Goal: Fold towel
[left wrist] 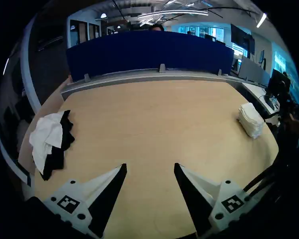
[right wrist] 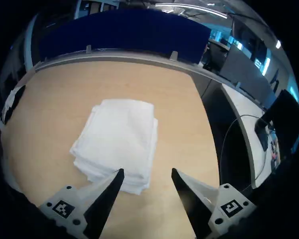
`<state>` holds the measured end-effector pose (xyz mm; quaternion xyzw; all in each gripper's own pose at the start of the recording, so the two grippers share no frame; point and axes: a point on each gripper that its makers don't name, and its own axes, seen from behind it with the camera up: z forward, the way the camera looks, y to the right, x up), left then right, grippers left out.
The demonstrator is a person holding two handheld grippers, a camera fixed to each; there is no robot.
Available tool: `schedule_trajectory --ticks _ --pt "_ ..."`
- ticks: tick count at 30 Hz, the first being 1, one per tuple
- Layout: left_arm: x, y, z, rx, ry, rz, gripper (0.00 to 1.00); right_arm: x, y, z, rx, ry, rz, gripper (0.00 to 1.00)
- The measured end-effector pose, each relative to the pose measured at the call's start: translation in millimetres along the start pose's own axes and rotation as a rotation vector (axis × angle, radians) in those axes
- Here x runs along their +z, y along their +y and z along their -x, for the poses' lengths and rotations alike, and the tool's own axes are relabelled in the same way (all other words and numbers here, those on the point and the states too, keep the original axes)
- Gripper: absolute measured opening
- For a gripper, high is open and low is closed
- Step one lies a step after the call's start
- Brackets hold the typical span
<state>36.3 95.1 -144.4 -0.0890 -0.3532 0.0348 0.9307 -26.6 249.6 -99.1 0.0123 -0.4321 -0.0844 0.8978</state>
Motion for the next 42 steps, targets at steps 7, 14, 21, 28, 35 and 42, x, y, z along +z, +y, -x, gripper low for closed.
schedule_trajectory --ticks 7,14,21,28,35,42 --pt "-0.2 -3.2 -2.1 -0.004 0.010 -0.001 0.87 -9.9 -12.3 -23.8 0.024 0.071 -0.004 1.00" --pt "1.7 -4.7 -8.6 -0.005 0.026 0.003 0.88 -22.7 -28.7 -60.2 0.062 0.195 0.006 1.00" --pt "4.8 -7.1 -20.9 -0.007 0.049 0.005 0.87 -54.1 -54.0 -120.2 0.153 0.437 0.000 1.00" --pt "8.3 -10.4 -33.7 -0.012 0.080 0.002 0.88 -87.4 -78.0 -165.5 0.198 0.629 0.003 1.00" --pt "11.5 -18.2 -46.0 -0.017 0.120 -0.012 0.87 -100.1 -99.7 -185.3 0.207 0.692 -0.011 1.00" --pt "16.9 -39.1 -80.8 -0.029 0.241 -0.052 0.87 -101.7 -117.9 -199.1 0.206 0.713 -0.012 1.00"
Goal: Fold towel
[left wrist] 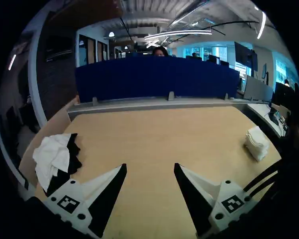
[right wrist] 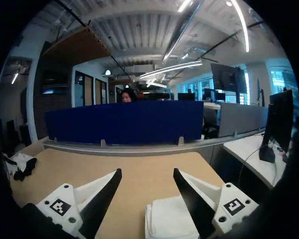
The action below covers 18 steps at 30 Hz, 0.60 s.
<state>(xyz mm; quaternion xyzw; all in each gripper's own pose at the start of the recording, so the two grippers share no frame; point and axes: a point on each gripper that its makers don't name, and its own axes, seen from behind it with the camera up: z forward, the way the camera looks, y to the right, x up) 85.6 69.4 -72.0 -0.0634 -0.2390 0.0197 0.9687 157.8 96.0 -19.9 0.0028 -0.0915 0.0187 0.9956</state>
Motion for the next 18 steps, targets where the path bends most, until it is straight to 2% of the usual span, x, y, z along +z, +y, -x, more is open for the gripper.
schedule_trajectory --ticks 8,11,18 --pt "13.1 -23.9 -62.8 -0.036 0.222 -0.031 0.87 3.3 -32.9 -11.8 -0.006 0.037 -0.021 1.00" --pt "16.0 -30.3 -79.4 -0.051 0.289 -0.037 0.87 4.1 -47.1 -17.1 -0.006 0.056 -0.028 1.00" --pt "22.0 -40.7 -92.0 -0.058 0.357 -0.052 0.87 3.6 -78.9 -20.3 -0.021 0.070 -0.060 1.00"
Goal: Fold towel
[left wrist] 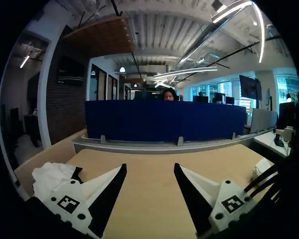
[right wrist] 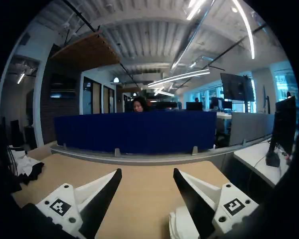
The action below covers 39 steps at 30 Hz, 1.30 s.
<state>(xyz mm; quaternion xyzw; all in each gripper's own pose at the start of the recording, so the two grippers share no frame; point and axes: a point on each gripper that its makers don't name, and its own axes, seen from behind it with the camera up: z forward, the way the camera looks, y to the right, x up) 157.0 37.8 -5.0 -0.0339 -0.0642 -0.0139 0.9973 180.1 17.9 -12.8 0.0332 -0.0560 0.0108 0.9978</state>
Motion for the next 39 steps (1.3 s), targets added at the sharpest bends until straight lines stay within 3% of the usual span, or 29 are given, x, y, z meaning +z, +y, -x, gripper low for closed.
schedule_trajectory --ticks 8,16,27,39 --pt "3.6 -7.8 -2.3 -0.011 0.055 -0.011 0.87 1.6 -22.0 -3.3 -0.016 -0.010 -0.026 1.00" --pt "9.1 -16.9 14.3 -0.009 0.080 -0.021 0.87 3.5 -31.3 -1.0 -0.033 -0.024 -0.025 1.00" --pt "16.4 -42.9 60.0 -0.001 0.114 -0.046 0.87 13.4 -43.4 12.8 -0.067 -0.036 -0.015 1.00" --pt "19.6 -53.9 115.7 0.025 0.135 -0.053 0.87 26.3 -53.3 41.9 -0.090 -0.046 -0.003 1.00"
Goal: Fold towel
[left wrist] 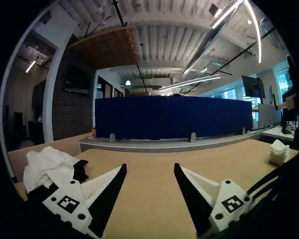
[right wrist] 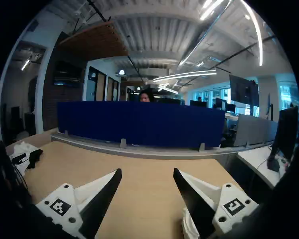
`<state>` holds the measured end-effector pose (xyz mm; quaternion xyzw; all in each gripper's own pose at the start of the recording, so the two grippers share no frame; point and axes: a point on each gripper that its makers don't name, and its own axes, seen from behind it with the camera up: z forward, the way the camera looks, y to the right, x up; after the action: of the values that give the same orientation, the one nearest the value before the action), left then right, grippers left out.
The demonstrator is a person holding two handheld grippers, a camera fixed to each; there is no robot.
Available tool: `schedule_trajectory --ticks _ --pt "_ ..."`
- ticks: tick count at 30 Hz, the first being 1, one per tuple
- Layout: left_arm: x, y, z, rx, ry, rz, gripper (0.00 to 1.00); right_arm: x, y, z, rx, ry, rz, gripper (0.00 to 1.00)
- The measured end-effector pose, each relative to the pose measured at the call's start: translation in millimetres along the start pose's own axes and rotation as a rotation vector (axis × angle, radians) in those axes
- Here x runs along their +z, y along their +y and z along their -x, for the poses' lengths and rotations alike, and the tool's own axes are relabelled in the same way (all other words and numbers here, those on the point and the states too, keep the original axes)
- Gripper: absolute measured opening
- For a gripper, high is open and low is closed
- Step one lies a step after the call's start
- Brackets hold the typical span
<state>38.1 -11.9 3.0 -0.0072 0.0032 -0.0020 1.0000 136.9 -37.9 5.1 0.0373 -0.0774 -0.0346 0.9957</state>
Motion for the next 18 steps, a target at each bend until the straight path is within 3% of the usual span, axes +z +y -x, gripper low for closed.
schedule_trajectory --ticks 18 --pt "7.3 -10.7 26.8 0.009 0.025 -0.018 0.87 6.8 -17.5 16.3 -0.020 -0.008 -0.015 1.00"
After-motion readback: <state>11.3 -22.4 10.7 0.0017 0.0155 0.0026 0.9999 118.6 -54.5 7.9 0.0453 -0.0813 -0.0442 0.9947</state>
